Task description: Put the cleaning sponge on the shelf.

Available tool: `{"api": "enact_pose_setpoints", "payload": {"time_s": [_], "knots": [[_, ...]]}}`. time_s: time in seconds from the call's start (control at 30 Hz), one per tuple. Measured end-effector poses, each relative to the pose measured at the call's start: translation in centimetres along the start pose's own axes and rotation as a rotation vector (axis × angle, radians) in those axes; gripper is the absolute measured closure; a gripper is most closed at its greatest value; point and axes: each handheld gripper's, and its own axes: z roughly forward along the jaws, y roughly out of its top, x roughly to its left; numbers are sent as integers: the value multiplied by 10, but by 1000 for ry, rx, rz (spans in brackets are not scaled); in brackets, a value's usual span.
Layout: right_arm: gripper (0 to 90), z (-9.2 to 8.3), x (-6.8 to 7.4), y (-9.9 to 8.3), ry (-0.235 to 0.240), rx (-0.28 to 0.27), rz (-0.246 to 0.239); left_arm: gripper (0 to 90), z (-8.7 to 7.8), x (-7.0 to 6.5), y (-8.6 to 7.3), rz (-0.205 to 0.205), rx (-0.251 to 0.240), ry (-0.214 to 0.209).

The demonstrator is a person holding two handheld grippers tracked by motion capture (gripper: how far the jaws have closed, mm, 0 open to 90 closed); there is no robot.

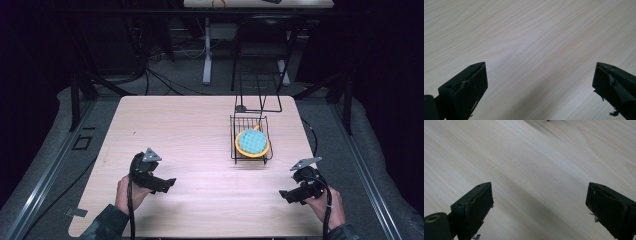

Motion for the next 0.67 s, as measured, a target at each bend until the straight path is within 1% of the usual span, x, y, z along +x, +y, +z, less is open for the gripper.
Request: {"api": "enact_pose_setpoints", "payload": {"time_s": [0.1, 0.13, 0.23, 0.4, 0.43, 0.47, 0.53, 0.57, 0.6, 0.67], "knots": [[68, 1, -1, 0, -2, 3, -2, 0, -1, 4, -5, 0, 16, -2], [68, 1, -1, 0, -3, 4, 0, 0, -1, 5, -6, 4, 23, 2], [67, 1, -1, -1, -4, 7, 3, 0, 0, 7, -9, 0, 42, 17], [66, 0, -3, -1, -8, 0, 8, 0, -1, 10, -11, -5, 43, 10], [66, 0, -3, -1, -8, 0, 8, 0, -1, 10, -11, -4, 38, 16], [65, 0, -3, -2, -1, 2, 18, 0, 0, 10, -11, 2, 44, 10], [65, -1, -3, -2, -1, 3, 21, 0, 1, 10, -11, 6, 48, 14], [65, -1, -3, -3, -2, -2, 28, 0, 1, 10, -11, 7, 47, 15], [66, -2, -3, -3, -5, -3, 21, 0, 1, 11, -11, 9, 45, 16], [66, -2, -3, -4, 3, -5, 30, 0, 0, 11, -11, 9, 43, 13]]}}
